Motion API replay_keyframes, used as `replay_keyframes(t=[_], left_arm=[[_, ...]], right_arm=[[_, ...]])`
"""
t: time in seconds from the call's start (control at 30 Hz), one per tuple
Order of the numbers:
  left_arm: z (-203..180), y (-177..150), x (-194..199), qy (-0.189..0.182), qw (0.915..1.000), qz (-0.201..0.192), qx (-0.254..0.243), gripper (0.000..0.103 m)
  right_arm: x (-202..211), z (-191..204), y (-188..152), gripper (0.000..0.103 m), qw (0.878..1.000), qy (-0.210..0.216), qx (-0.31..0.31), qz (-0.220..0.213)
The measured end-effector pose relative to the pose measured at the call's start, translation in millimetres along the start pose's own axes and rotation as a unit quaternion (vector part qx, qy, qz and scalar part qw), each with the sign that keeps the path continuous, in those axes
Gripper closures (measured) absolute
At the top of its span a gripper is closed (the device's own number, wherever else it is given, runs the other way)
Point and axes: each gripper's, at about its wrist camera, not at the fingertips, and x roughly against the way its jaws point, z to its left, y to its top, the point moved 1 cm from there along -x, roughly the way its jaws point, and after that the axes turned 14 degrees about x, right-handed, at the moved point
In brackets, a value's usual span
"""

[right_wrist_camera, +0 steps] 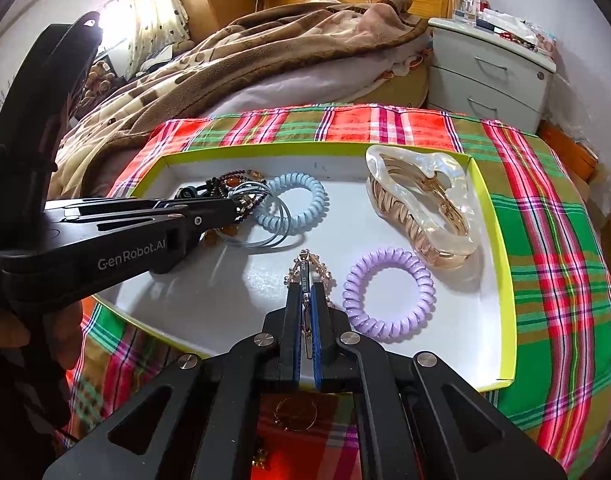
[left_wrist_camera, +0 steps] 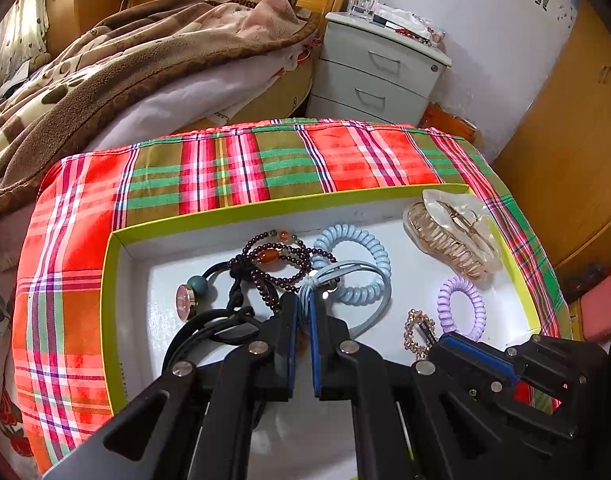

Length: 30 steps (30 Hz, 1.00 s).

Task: Organize jewelry
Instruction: 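Lower the gold hairpin into the box with the right gripper while the left lowers the grey cord in, then open both grippers and withdraw them toward the gold ring and brooch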

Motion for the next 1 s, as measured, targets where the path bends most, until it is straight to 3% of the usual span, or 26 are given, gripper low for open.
replay_keyframes(t=[0.2, 0.7, 1.0], left_arm=[[-3, -1, 1, -0.002, 1.0000, 0.002, -0.005, 0.086], [-4, -5, 17, 0.007, 0.9999, -0.014, -0.004, 0.071], [-7, -12, 36, 0.008, 0.9995, -0.029, -0.009, 0.069]], right_arm=[[1, -1, 0, 0.093, 1.000, 0.003, -0.005, -0.004], [14, -2, -3, 0.088, 1.000, -0.003, -0.016, -0.021], [29, 1, -6, 0.088, 0.999, -0.009, -0.022, -0.036]])
